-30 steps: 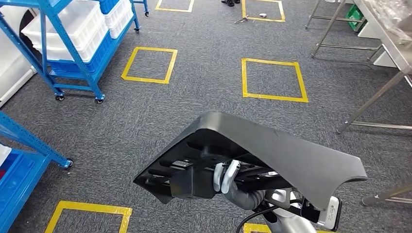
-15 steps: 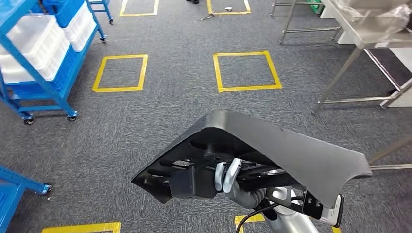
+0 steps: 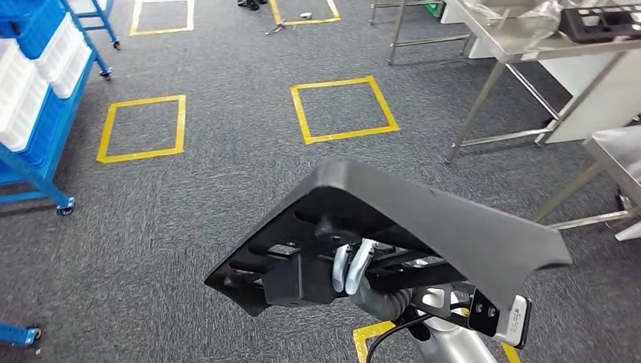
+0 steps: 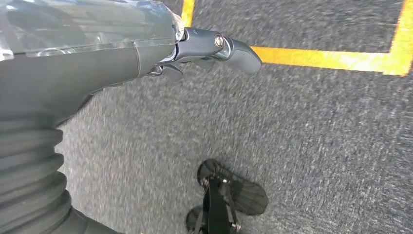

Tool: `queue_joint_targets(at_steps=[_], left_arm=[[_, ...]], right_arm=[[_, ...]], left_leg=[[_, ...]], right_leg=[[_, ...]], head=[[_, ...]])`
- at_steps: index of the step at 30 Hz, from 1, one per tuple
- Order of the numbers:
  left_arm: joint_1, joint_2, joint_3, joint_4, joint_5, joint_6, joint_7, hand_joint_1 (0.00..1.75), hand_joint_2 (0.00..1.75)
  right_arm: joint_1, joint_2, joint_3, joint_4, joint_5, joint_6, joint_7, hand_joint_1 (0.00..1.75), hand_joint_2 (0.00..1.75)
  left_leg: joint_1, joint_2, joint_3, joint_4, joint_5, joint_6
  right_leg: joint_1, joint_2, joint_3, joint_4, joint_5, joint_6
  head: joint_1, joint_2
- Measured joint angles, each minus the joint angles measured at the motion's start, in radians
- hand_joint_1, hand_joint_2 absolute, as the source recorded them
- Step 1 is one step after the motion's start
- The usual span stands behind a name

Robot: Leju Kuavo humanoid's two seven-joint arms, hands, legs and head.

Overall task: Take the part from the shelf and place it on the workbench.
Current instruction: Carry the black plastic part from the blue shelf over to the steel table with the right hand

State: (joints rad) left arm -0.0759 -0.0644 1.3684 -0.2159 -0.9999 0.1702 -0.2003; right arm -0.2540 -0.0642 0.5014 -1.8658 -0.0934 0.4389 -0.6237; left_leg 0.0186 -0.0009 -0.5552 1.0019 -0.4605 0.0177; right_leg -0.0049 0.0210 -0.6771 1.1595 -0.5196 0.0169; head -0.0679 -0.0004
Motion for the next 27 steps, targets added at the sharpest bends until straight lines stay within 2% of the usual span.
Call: queue_joint_targets(at_steps=[2, 3, 4, 5, 6, 8, 9, 10, 12, 13, 14, 16, 17, 18, 19, 20, 21, 23, 24, 25, 26, 27], left_arm=[[0.003, 0.0, 0.0, 0.0, -0.003, -0.001, -0.001, 0.0, 1.75], [0.004, 0.001, 0.0, 0.0, -0.005, -0.002, -0.001, 0.0, 1.75], [0.004, 0.001, 0.0, 0.0, -0.007, -0.002, -0.001, 0.0, 1.75], [0.003, 0.0, 0.0, 0.0, -0.008, -0.003, -0.001, 0.0, 1.75], [0.002, 0.0, -0.001, 0.0, -0.009, -0.004, -0.001, 0.0, 1.75], [0.001, -0.001, -0.001, 0.0, -0.01, -0.005, -0.001, 0.0, 1.75], [0.001, -0.002, -0.001, 0.0, -0.011, -0.006, -0.001, 0.0, 1.75], [0.001, -0.002, -0.001, 0.0, -0.011, -0.006, -0.001, 0.0, 1.75], [-0.001, -0.002, -0.001, 0.0, -0.01, -0.006, 0.001, 0.0, 1.75], [-0.003, -0.002, -0.001, 0.0, -0.01, -0.005, 0.001, 0.0, 1.75], [-0.004, -0.002, -0.001, 0.0, -0.009, -0.004, 0.002, 0.0, 1.75], [-0.004, -0.002, -0.001, 0.0, -0.008, -0.002, 0.006, 0.0, 1.75], [-0.002, -0.002, -0.001, 0.0, -0.006, 0.0, 0.008, 0.0, 1.75], [0.0, -0.002, -0.001, 0.0, -0.005, 0.001, 0.01, 0.0, 1.75], [0.001, -0.002, -0.001, 0.0, -0.003, 0.002, 0.011, 0.0, 1.75], [0.001, -0.002, -0.001, 0.0, -0.002, 0.003, 0.012, 0.0, 1.75], [0.001, -0.002, 0.0, 0.0, -0.001, 0.003, 0.012, 0.0, 1.75], [-0.001, -0.002, -0.001, 0.0, 0.001, 0.003, 0.012, 0.0, 1.75], [-0.001, -0.002, -0.001, 0.0, 0.001, 0.003, 0.012, 0.0, 1.75], [-0.002, -0.002, -0.001, 0.0, 0.001, 0.003, 0.013, 0.0, 1.75], [-0.003, -0.002, -0.001, 0.0, 0.001, 0.004, 0.013, 0.0, 1.75], [-0.004, -0.003, -0.001, 0.0, 0.001, 0.004, 0.014, 0.0, 1.75]], right_arm=[[0.006, -0.002, -0.001, 0.0, 0.001, -0.002, 0.0, 1.71, 1.75], [0.012, -0.004, -0.001, 0.0, 0.001, -0.002, 0.0, 1.71, 1.75], [0.016, -0.005, -0.002, 0.0, 0.002, -0.003, 0.0, 1.71, 1.75], [0.019, -0.007, -0.002, 0.0, 0.003, -0.003, 0.0, 1.71, 1.75], [0.021, -0.008, -0.002, -0.001, 0.004, -0.004, 0.0, 1.71, 1.75], [0.022, -0.008, -0.003, -0.003, 0.005, -0.005, 0.0, 1.71, 1.75], [0.022, -0.009, -0.004, -0.004, 0.006, -0.006, 0.0, 1.71, 1.75], [0.022, -0.009, -0.004, -0.005, 0.006, -0.007, 0.0, 1.71, 1.75], [0.024, -0.011, -0.005, -0.007, 0.006, -0.007, 0.0, 1.71, 1.75], [0.025, -0.012, -0.006, -0.008, 0.006, -0.006, 0.0, 1.71, 1.75], [0.024, -0.012, -0.006, -0.009, 0.005, -0.005, 0.0, 1.71, 1.75], [0.022, -0.012, -0.006, -0.01, 0.003, -0.001, 0.0, 1.71, 1.75], [0.022, -0.012, -0.006, -0.009, 0.002, 0.001, 0.0, 1.71, 1.75], [0.022, -0.012, -0.006, -0.008, 0.001, 0.001, 0.0, 1.71, 1.75], [0.023, -0.012, -0.006, -0.006, 0.001, 0.002, 0.0, 1.71, 1.75], [0.023, -0.012, -0.005, -0.006, 0.0, 0.003, 0.0, 1.71, 1.75], [0.022, -0.012, -0.005, -0.005, 0.0, 0.003, 0.0, 1.71, 1.75], [0.021, -0.012, -0.005, -0.005, 0.0, 0.002, 0.0, 1.71, 1.75], [0.021, -0.012, -0.005, -0.004, 0.0, 0.002, 0.0, 1.71, 1.75], [0.02, -0.012, -0.005, -0.004, 0.0, 0.002, 0.0, 1.71, 1.75], [0.02, -0.012, -0.004, -0.004, 0.0, 0.002, 0.0, 1.71, 1.75], [0.021, -0.012, -0.004, -0.004, 0.0, 0.003, 0.0, 1.71, 1.75]], left_leg=[[-0.002, 0.021, 0.0, 0.0, -0.002, 0.002], [-0.003, 0.034, 0.0, 0.001, -0.003, 0.002], [-0.004, 0.046, 0.0, 0.001, -0.004, 0.001], [-0.004, 0.058, 0.002, 0.001, -0.006, -0.001], [-0.005, 0.069, 0.005, 0.001, -0.008, -0.003], [-0.009, 0.088, 0.011, 0.001, -0.013, -0.011], [-0.01, 0.096, 0.014, 0.001, -0.016, -0.016], [-0.011, 0.105, 0.016, 0.001, -0.018, -0.022], [-0.01, 0.117, 0.022, -0.001, -0.023, -0.033], [-0.009, 0.104, 0.02, 0.011, -0.034, -0.038], [-0.007, 0.081, 0.009, 0.041, -0.056, -0.042], [-0.005, 0.029, -0.045, 0.163, -0.12, -0.046], [-0.005, 0.017, -0.079, 0.232, -0.147, -0.047], [-0.005, 0.012, -0.105, 0.278, -0.156, -0.048], [-0.005, 0.01, -0.114, 0.289, -0.145, -0.048], [-0.004, 0.007, -0.103, 0.254, -0.114, -0.047], [-0.003, -0.002, -0.077, 0.188, -0.072, -0.046], [0.001, -0.044, -0.022, 0.059, -0.019, -0.042], [0.002, -0.059, -0.008, 0.027, -0.011, -0.038], [0.001, -0.066, -0.004, 0.017, -0.014, -0.033], [-0.001, -0.058, -0.004, 0.014, -0.012, -0.027], [-0.001, -0.047, -0.003, 0.011, -0.009, -0.019]], right_leg=[[-0.004, -0.011, -0.055, 0.107, -0.041, 0.005], [-0.007, -0.014, -0.074, 0.144, -0.047, 0.008], [-0.008, -0.017, -0.071, 0.139, -0.033, 0.008], [-0.009, -0.023, -0.047, 0.094, -0.005, 0.007], [-0.007, -0.039, -0.007, 0.02, 0.03, 0.003], [0.003, -0.078, 0.062, -0.107, 0.068, -0.009], [0.008, -0.089, 0.076, -0.136, 0.072, -0.015], [0.012, -0.086, 0.077, -0.143, 0.07, -0.02], [0.009, -0.062, 0.077, -0.15, 0.075, -0.03], [0.006, -0.05, 0.08, -0.155, 0.078, -0.035], [0.003, -0.039, 0.083, -0.16, 0.081, -0.041], [0.001, -0.018, 0.085, -0.164, 0.084, -0.048], [0.002, -0.005, 0.085, -0.163, 0.085, -0.05], [0.003, 0.009, 0.085, -0.162, 0.085, -0.051], [0.003, 0.024, 0.085, -0.161, 0.084, -0.05], [0.003, 0.039, 0.086, -0.159, 0.083, -0.049], [0.002, 0.052, 0.087, -0.156, 0.082, -0.047], [0.002, 0.076, 0.084, -0.147, 0.078, -0.039], [0.001, 0.086, 0.08, -0.143, 0.077, -0.034], [0.001, 0.095, 0.076, -0.142, 0.079, -0.027], [0.0, 0.105, 0.072, -0.142, 0.081, -0.02], [-0.002, 0.104, 0.069, -0.141, 0.081, -0.015]], head=[[0.0, 0.0], [0.0, 0.0], [0.0, 0.0], [0.0, 0.0], [0.0, 0.0], [0.0, 0.0], [0.0, 0.0], [0.0, 0.0], [0.0, 0.0], [0.0, 0.0], [0.0, 0.0], [0.0, 0.0], [0.0, 0.0], [0.0, 0.0], [0.0, 0.0], [0.0, 0.0], [0.0, 0.0], [0.0, 0.0], [0.0, 0.0], [0.0, 0.0], [0.0, 0.0], [0.0, 0.0]])
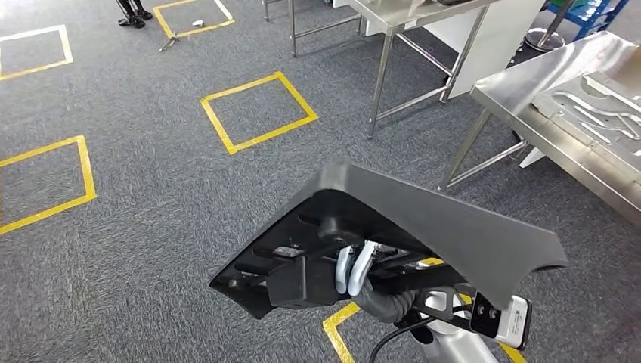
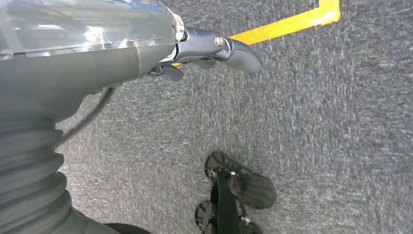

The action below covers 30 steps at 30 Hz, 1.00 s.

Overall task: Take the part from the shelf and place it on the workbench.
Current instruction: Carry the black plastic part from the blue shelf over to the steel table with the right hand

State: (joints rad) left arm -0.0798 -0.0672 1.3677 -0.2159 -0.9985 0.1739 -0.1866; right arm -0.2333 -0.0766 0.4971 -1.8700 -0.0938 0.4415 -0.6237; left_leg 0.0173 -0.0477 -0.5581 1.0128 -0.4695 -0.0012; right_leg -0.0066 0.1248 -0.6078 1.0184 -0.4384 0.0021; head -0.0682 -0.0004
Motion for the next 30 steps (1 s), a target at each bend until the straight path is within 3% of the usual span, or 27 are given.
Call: queue_joint_targets(at_steps=[2, 4, 6, 7, 9, 10, 14, 16, 18, 20, 21, 22, 23, 24, 26, 28, 30], left_arm=[[-0.002, -0.001, 0.0, 0.0, 0.002, 0.0, 0.0, 0.0, 1.75], [0.0, -0.001, 0.001, 0.0, 0.008, 0.002, 0.001, 0.0, 1.75], [0.003, -0.001, 0.003, 0.0, 0.02, 0.007, 0.007, 0.0, 1.75], [0.004, 0.0, 0.003, 0.0, 0.024, 0.009, 0.01, 0.0, 1.75], [0.003, 0.0, 0.004, 0.0, 0.028, 0.011, 0.014, 0.0, 1.75], [0.003, 0.0, 0.004, 0.0, 0.028, 0.011, 0.015, 0.0, 1.75], [-0.009, -0.011, 0.017, 0.0, 0.043, 0.04, 0.03, 0.0, 1.75], [-0.013, -0.015, 0.018, 0.0, 0.037, 0.041, 0.028, 0.0, 1.75], [-0.014, -0.017, 0.018, 0.0, 0.032, 0.04, 0.025, 0.0, 1.75], [-0.011, -0.019, 0.018, 0.0, 0.021, 0.034, 0.017, 0.0, 1.75], [-0.009, -0.019, 0.017, 0.0, 0.012, 0.027, 0.012, 0.0, 1.75], [-0.006, -0.02, 0.015, 0.0, 0.003, 0.019, 0.005, 0.0, 1.75], [-0.004, -0.019, 0.011, 0.0, -0.007, 0.01, 0.0, 0.0, 1.75], [-0.002, -0.019, 0.005, 0.0, -0.017, 0.001, -0.006, 0.0, 1.75], [0.0, -0.016, -0.007, 0.0, -0.034, -0.016, -0.012, 0.0, 1.75], [0.001, -0.014, -0.017, 0.0, -0.045, -0.029, -0.014, 0.0, 1.75], [0.001, -0.012, -0.025, 0.0, -0.049, -0.036, -0.013, 0.0, 1.75]], right_arm=[[-0.003, 0.0, 0.0, 0.0, 0.0, 0.002, 0.0, 1.71, 1.75], [-0.01, 0.001, 0.002, 0.003, 0.0, 0.008, 0.0, 1.71, 1.75], [-0.015, 0.004, 0.008, 0.011, 0.001, 0.015, 0.0, 1.71, 1.75], [-0.017, 0.006, 0.01, 0.016, 0.001, 0.017, 0.0, 1.71, 1.75], [-0.018, 0.009, 0.013, 0.02, 0.001, 0.018, 0.0, 1.71, 1.75], [-0.018, 0.01, 0.014, 0.02, 0.001, 0.018, 0.0, 1.71, 1.75], [-0.06, 0.051, 0.047, 0.042, -0.012, 0.033, 0.0, 1.71, 1.75], [-0.065, 0.052, 0.048, 0.043, -0.024, 0.032, 0.0, 1.71, 1.75], [-0.071, 0.051, 0.048, 0.041, -0.033, 0.031, 0.0, 1.71, 1.75], [-0.076, 0.049, 0.046, 0.041, -0.037, 0.027, 0.0, 1.71, 1.75], [-0.076, 0.046, 0.043, 0.041, -0.038, 0.023, 0.0, 1.71, 1.75], [-0.073, 0.04, 0.037, 0.041, -0.039, 0.017, 0.0, 1.71, 1.75], [-0.068, 0.033, 0.029, 0.041, -0.039, 0.01, 0.0, 1.71, 1.75], [-0.061, 0.025, 0.019, 0.039, -0.036, 0.001, 0.0, 1.71, 1.75], [-0.045, 0.014, 0.001, 0.033, -0.023, -0.018, 0.0, 1.71, 1.75], [-0.02, 0.008, -0.013, 0.017, -0.001, -0.029, 0.0, 1.71, 1.75], [0.016, 0.005, -0.024, -0.007, 0.023, -0.031, 0.0, 1.71, 1.75]], left_leg=[[0.0, 0.022, 0.003, -0.008, 0.006, 0.015], [-0.003, 0.046, 0.005, -0.012, 0.006, 0.024], [-0.006, 0.071, 0.004, -0.012, 0.004, 0.026], [-0.007, 0.08, 0.004, -0.011, 0.003, 0.026], [-0.007, 0.088, 0.004, -0.011, 0.002, 0.026], [-0.007, 0.089, 0.005, -0.011, 0.002, 0.026], [-0.014, 0.15, 0.02, -0.011, -0.013, 0.0], [-0.012, 0.158, 0.026, -0.01, -0.021, -0.012], [-0.008, 0.12, 0.008, 0.041, -0.055, -0.02], [-0.005, 0.073, -0.052, 0.166, -0.115, -0.024], [-0.005, 0.065, -0.084, 0.226, -0.136, -0.025], [-0.005, 0.061, -0.105, 0.26, -0.139, -0.025], [-0.005, 0.058, -0.108, 0.256, -0.121, -0.025], [-0.004, 0.053, -0.093, 0.212, -0.086, -0.025], [0.001, 0.013, -0.04, 0.082, -0.017, -0.023], [0.004, -0.022, -0.009, 0.013, 0.0, -0.018], [0.002, -0.015, -0.004, 0.006, -0.005, -0.007]], right_leg=[[0.001, -0.045, -0.017, 0.033, -0.021, 0.009], [0.0, -0.103, -0.072, 0.142, -0.08, 0.015], [-0.005, -0.118, -0.134, 0.265, -0.126, 0.021], [-0.007, -0.119, -0.151, 0.297, -0.133, 0.022], [-0.008, -0.12, -0.159, 0.311, -0.131, 0.023], [-0.008, -0.12, -0.158, 0.309, -0.129, 0.023], [0.013, -0.188, 0.004, -0.001, -0.012, -0.004], [0.011, -0.161, 0.009, -0.011, -0.006, -0.014], [0.005, -0.138, 0.018, -0.022, -0.001, -0.024], [0.004, -0.114, 0.019, -0.025, 0.0, -0.031], [0.005, -0.1, 0.019, -0.024, -0.001, -0.034], [0.005, -0.086, 0.02, -0.023, -0.001, -0.034], [0.005, -0.072, 0.021, -0.022, -0.002, -0.033], [0.005, -0.057, 0.023, -0.019, -0.004, -0.031], [0.004, -0.031, 0.024, -0.011, -0.01, -0.022], [0.003, -0.01, 0.017, -0.004, -0.012, -0.012], [0.0, 0.009, 0.01, -0.004, -0.01, 0.0]], head=[[0.0, 0.0], [0.0, 0.0], [0.0, 0.0], [0.0, 0.0], [0.0, 0.0], [0.0, 0.0], [0.0, 0.0], [0.0, 0.0], [0.0, 0.0], [0.0, 0.0], [0.0, 0.0], [0.0, 0.0], [0.0, 0.0], [0.0, 0.0], [0.0, 0.0], [0.0, 0.0], [0.0, 0.0]])
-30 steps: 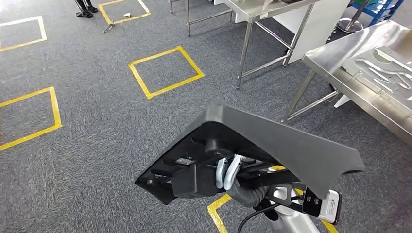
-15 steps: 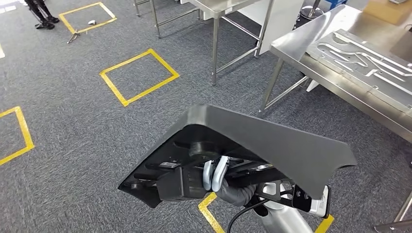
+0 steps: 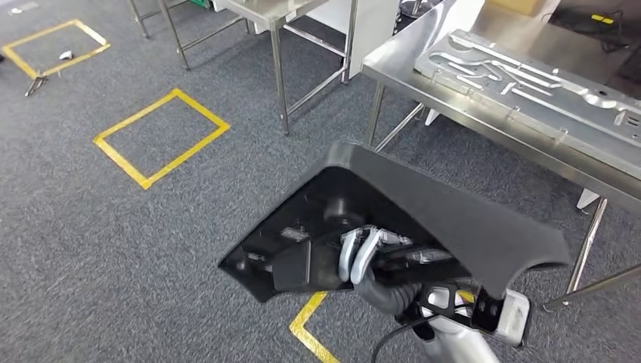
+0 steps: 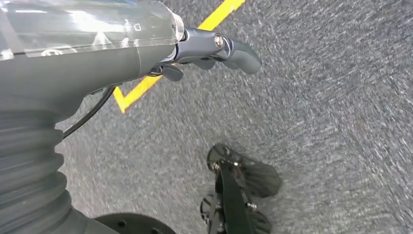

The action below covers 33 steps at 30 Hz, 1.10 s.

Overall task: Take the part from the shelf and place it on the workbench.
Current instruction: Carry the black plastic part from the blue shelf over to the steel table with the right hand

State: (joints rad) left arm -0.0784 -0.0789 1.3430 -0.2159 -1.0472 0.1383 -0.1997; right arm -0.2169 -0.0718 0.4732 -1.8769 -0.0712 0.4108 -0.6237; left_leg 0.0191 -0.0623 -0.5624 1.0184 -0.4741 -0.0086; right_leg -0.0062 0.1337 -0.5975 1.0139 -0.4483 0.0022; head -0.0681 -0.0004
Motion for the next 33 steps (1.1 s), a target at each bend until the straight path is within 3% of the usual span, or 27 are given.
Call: queue_joint_targets(at_steps=[1, 3, 5, 7, 8, 10, 12, 14, 15, 17, 19, 21, 22, 23, 24, 25, 26, 28, 30, 32, 33], left_arm=[[0.0, 0.001, -0.002, 0.0, 0.0, -0.002, 0.001, 0.0, 1.75], [-0.002, 0.001, -0.006, 0.0, -0.001, -0.002, 0.0, 0.0, 1.75], [-0.002, 0.002, -0.008, 0.0, 0.0, -0.002, -0.001, 0.0, 1.75], [-0.002, 0.003, -0.009, 0.0, 0.001, -0.001, -0.002, 0.0, 1.75], [-0.002, 0.003, -0.009, 0.0, 0.002, -0.001, -0.002, 0.0, 1.75], [-0.003, 0.003, -0.009, 0.0, 0.003, -0.001, -0.002, 0.0, 1.75], [-0.004, 0.002, -0.009, 0.0, 0.004, -0.001, -0.004, 0.0, 1.75], [-0.005, 0.002, -0.012, 0.0, 0.002, -0.003, -0.006, 0.0, 1.75], [-0.006, 0.002, -0.014, 0.0, 0.001, -0.005, -0.008, 0.0, 1.75], [-0.01, 0.003, -0.02, 0.0, -0.004, -0.011, -0.009, 0.0, 1.75], [-0.014, 0.005, -0.024, 0.0, -0.006, -0.015, -0.01, 0.0, 1.75], [-0.013, 0.006, -0.025, 0.0, -0.005, -0.017, -0.01, 0.0, 1.75], [-0.012, 0.007, -0.025, 0.0, -0.004, -0.017, -0.01, 0.0, 1.75], [-0.01, 0.008, -0.025, 0.0, -0.001, -0.016, -0.011, 0.0, 1.75], [-0.009, 0.01, -0.025, 0.0, 0.002, -0.014, -0.012, 0.0, 1.75], [-0.009, 0.012, -0.024, 0.0, 0.004, -0.012, -0.013, 0.0, 1.75], [-0.01, 0.014, -0.024, 0.0, 0.006, -0.011, -0.014, 0.0, 1.75], [-0.011, 0.018, -0.024, 0.0, 0.011, -0.008, -0.017, 0.0, 1.75], [-0.012, 0.021, -0.023, 0.0, 0.021, -0.001, -0.019, 0.0, 1.75], [-0.015, 0.025, -0.022, -0.001, 0.033, 0.006, -0.02, 0.0, 1.75], [-0.017, 0.028, -0.021, -0.002, 0.038, 0.009, -0.021, 0.0, 1.75]], right_arm=[[0.017, -0.001, -0.003, -0.011, 0.009, 0.0, 0.0, 1.71, 1.75], [0.035, -0.003, -0.007, -0.025, 0.02, 0.0, 0.0, 1.71, 1.75], [0.042, -0.004, -0.011, -0.028, 0.021, 0.001, 0.0, 1.71, 1.75], [0.053, -0.004, -0.016, -0.027, 0.021, 0.004, 0.0, 1.71, 1.75], [0.058, -0.005, -0.019, -0.027, 0.021, 0.006, 0.0, 1.71, 1.75], [0.061, -0.005, -0.023, -0.027, 0.021, 0.01, 0.0, 1.71, 1.75], [0.061, -0.005, -0.025, -0.027, 0.021, 0.01, 0.0, 1.71, 1.75], [0.062, -0.005, -0.031, -0.027, 0.023, 0.011, 0.0, 1.71, 1.75], [0.063, -0.006, -0.036, -0.027, 0.024, 0.011, 0.0, 1.71, 1.75], [0.065, -0.009, -0.049, -0.028, 0.025, 0.013, 0.0, 1.71, 1.75], [0.064, -0.014, -0.063, -0.03, 0.021, 0.017, 0.0, 1.71, 1.75], [0.062, -0.016, -0.074, -0.031, 0.015, 0.027, 0.0, 1.71, 1.75], [0.062, -0.017, -0.078, -0.031, 0.014, 0.032, 0.0, 1.71, 1.75], [0.063, -0.017, -0.081, -0.03, 0.013, 0.036, 0.0, 1.71, 1.75], [0.063, -0.017, -0.084, -0.029, 0.013, 0.04, 0.0, 1.71, 1.75], [0.064, -0.018, -0.086, -0.029, 0.013, 0.043, 0.0, 1.71, 1.75], [0.064, -0.018, -0.088, -0.029, 0.013, 0.045, 0.0, 1.71, 1.75], [0.061, -0.018, -0.092, -0.028, 0.013, 0.045, 0.0, 1.71, 1.75], [0.056, -0.018, -0.094, -0.026, 0.012, 0.045, 0.0, 1.71, 1.75], [0.047, -0.019, -0.095, -0.023, 0.008, 0.043, 0.0, 1.71, 1.75], [0.043, -0.02, -0.095, -0.021, 0.006, 0.041, 0.0, 1.71, 1.75]], left_leg=[[0.0, 0.011, 0.002, -0.004, 0.001, 0.007], [0.001, 0.036, 0.008, -0.013, 0.004, 0.021], [-0.005, 0.062, 0.01, -0.016, 0.002, 0.031], [-0.01, 0.089, 0.01, -0.015, -0.001, 0.034], [-0.011, 0.103, 0.012, -0.015, -0.003, 0.034], [-0.012, 0.123, 0.017, -0.015, -0.008, 0.032], [-0.014, 0.138, 0.024, -0.015, -0.013, 0.028], [-0.017, 0.152, 0.031, -0.014, -0.02, 0.019], [-0.018, 0.161, 0.034, -0.015, -0.022, 0.014], [-0.017, 0.174, 0.041, -0.015, -0.029, 0.003], [-0.014, 0.14, 0.031, 0.022, -0.056, -0.005], [-0.01, 0.088, -0.026, 0.143, -0.117, -0.011], [-0.009, 0.077, -0.063, 0.214, -0.145, -0.013], [-0.009, 0.072, -0.093, 0.267, -0.158, -0.014], [-0.009, 0.071, -0.105, 0.281, -0.149, -0.015], [-0.008, 0.069, -0.098, 0.254, -0.12, -0.014], [-0.007, 0.062, -0.074, 0.192, -0.077, -0.014], [-0.002, 0.022, -0.017, 0.058, -0.016, -0.01], [-0.001, -0.004, 0.004, 0.005, -0.007, -0.003], [-0.003, 0.011, 0.004, -0.001, -0.003, 0.008], [-0.003, 0.021, 0.006, -0.005, 0.0, 0.015]], right_leg=[[0.0, -0.007, -0.002, 0.003, -0.003, 0.005], [0.003, -0.057, -0.025, 0.051, -0.031, 0.014], [0.001, -0.114, -0.088, 0.172, -0.09, 0.021], [-0.004, -0.127, -0.147, 0.281, -0.124, 0.026], [-0.005, -0.129, -0.151, 0.286, -0.113, 0.027], [-0.006, -0.137, -0.114, 0.211, -0.063, 0.025], [-0.001, -0.172, -0.047, 0.09, -0.017, 0.017], [0.009, -0.201, -0.007, 0.014, 0.0, 0.006], [0.014, -0.201, -0.003, 0.004, -0.003, 0.002], [0.013, -0.176, -0.001, -0.002, 0.0, -0.007], [0.006, -0.155, 0.007, -0.012, 0.004, -0.019], [0.003, -0.133, 0.011, -0.016, 0.005, -0.027], [0.004, -0.12, 0.011, -0.015, 0.005, -0.029], [0.005, -0.106, 0.011, -0.015, 0.004, -0.029], [0.005, -0.092, 0.012, -0.014, 0.004, -0.029], [0.004, -0.077, 0.013, -0.012, 0.003, -0.028], [0.003, -0.063, 0.016, -0.01, 0.002, -0.025], [0.002, -0.039, 0.015, -0.003, -0.002, -0.017], [0.001, -0.019, 0.007, 0.002, -0.002, -0.005], [-0.001, -0.002, -0.001, 0.002, 0.002, 0.008], [0.0, -0.014, -0.004, 0.007, -0.001, 0.013]], head=[[0.0, 0.0], [0.0, 0.0], [0.0, 0.0], [0.0, 0.0], [0.0, 0.0], [0.0, 0.0], [0.0, 0.0], [0.0, 0.0], [0.0, 0.0], [0.0, 0.0], [0.0, 0.0], [0.0, 0.0], [0.0, 0.0], [0.0, 0.0], [0.0, 0.0], [0.0, 0.0], [0.0, 0.0], [0.0, 0.0], [0.0, 0.0], [0.0, 0.0], [0.0, 0.0]])
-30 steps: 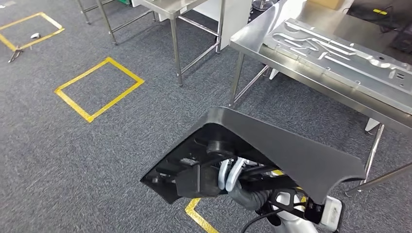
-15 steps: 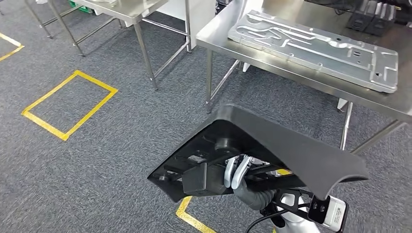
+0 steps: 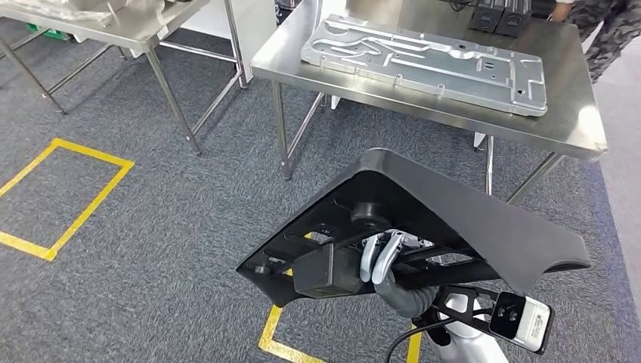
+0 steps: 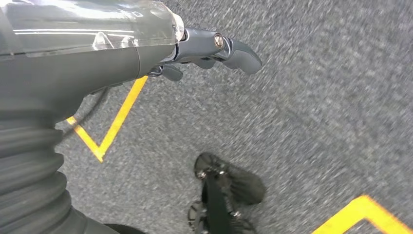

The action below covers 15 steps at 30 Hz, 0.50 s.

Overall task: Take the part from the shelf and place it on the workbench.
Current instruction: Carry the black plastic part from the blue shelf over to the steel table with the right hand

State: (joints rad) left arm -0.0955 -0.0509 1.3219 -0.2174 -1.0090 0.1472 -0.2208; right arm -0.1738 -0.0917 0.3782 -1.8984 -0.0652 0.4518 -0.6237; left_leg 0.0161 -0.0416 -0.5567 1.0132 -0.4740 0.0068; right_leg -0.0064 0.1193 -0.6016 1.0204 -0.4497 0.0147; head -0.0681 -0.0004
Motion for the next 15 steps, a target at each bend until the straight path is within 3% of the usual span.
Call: queue_joint_targets(at_steps=[1, 3, 5, 6, 7, 8, 10, 12, 14, 15], left_arm=[[-0.002, 0.003, 0.0, 0.0, 0.003, 0.001, -0.001, 0.0, 1.75], [-0.003, 0.01, 0.001, -0.001, 0.006, 0.002, -0.003, 0.0, 1.75], [0.0, 0.017, 0.001, -0.001, 0.007, 0.002, -0.004, 0.0, 1.75], [0.0, 0.019, 0.001, -0.001, 0.007, 0.001, -0.004, 0.0, 1.75], [0.0, 0.021, 0.001, -0.001, 0.007, 0.0, -0.004, 0.0, 1.75], [-0.001, 0.022, 0.001, -0.002, 0.007, -0.002, -0.004, 0.0, 1.75], [-0.002, 0.022, 0.001, -0.002, 0.009, -0.005, -0.006, 0.0, 1.75], [-0.003, 0.022, 0.002, -0.002, 0.011, -0.009, -0.007, 0.0, 1.75], [-0.005, 0.02, 0.002, -0.002, 0.014, -0.012, -0.009, 0.0, 1.75], [-0.006, 0.019, 0.002, -0.002, 0.015, -0.014, -0.01, 0.0, 1.75]], right_arm=[[-0.006, -0.001, 0.0, 0.002, -0.002, -0.002, 0.0, 1.71, 1.75], [-0.02, -0.002, -0.001, 0.008, -0.006, -0.007, 0.0, 1.71, 1.75], [-0.027, -0.002, 0.0, 0.014, -0.009, -0.013, 0.0, 1.71, 1.75], [-0.027, -0.002, 0.0, 0.017, -0.01, -0.014, 0.0, 1.71, 1.75], [-0.028, -0.002, 0.0, 0.021, -0.01, -0.015, 0.0, 1.71, 1.75], [-0.029, -0.003, 0.001, 0.023, -0.01, -0.016, 0.0, 1.71, 1.75], [-0.035, -0.003, 0.003, 0.027, -0.009, -0.02, 0.0, 1.71, 1.75], [-0.04, -0.002, 0.004, 0.03, -0.008, -0.025, 0.0, 1.71, 1.75], [-0.042, -0.002, 0.005, 0.034, -0.003, -0.032, 0.0, 1.71, 1.75], [-0.043, -0.002, 0.006, 0.036, 0.0, -0.034, 0.0, 1.71, 1.75]], left_leg=[[0.0, 0.01, 0.001, -0.005, 0.003, 0.007], [-0.002, 0.034, 0.003, -0.01, 0.005, 0.017], [-0.006, 0.059, 0.002, -0.01, 0.004, 0.02], [-0.006, 0.072, 0.003, -0.01, 0.002, 0.021], [-0.007, 0.084, 0.004, -0.01, 0.001, 0.02], [-0.007, 0.095, 0.007, -0.01, -0.001, 0.018], [-0.01, 0.115, 0.014, -0.009, -0.008, 0.011], [-0.014, 0.132, 0.019, -0.008, -0.013, 0.001], [-0.015, 0.151, 0.024, -0.01, -0.018, -0.009], [-0.013, 0.148, 0.026, -0.006, -0.024, -0.014]], right_leg=[[0.001, -0.025, -0.01, 0.021, -0.014, 0.004], [0.002, -0.09, -0.062, 0.128, -0.071, 0.011], [-0.002, -0.112, -0.129, 0.26, -0.123, 0.017], [-0.003, -0.114, -0.143, 0.287, -0.124, 0.018], [-0.004, -0.117, -0.135, 0.27, -0.104, 0.017], [-0.005, -0.125, -0.107, 0.215, -0.071, 0.016], [0.003, -0.172, -0.028, 0.065, -0.013, 0.006], [0.013, -0.199, 0.005, -0.005, 0.001, -0.007], [0.015, -0.176, 0.004, -0.009, 0.003, -0.016], [0.013, -0.165, 0.006, -0.013, 0.005, -0.021]], head=[[0.0, 0.0], [0.0, 0.0], [0.0, 0.0], [0.0, 0.0], [0.0, 0.0], [0.0, 0.0], [0.0, 0.0], [0.0, 0.0], [0.0, 0.0], [0.0, 0.0]])
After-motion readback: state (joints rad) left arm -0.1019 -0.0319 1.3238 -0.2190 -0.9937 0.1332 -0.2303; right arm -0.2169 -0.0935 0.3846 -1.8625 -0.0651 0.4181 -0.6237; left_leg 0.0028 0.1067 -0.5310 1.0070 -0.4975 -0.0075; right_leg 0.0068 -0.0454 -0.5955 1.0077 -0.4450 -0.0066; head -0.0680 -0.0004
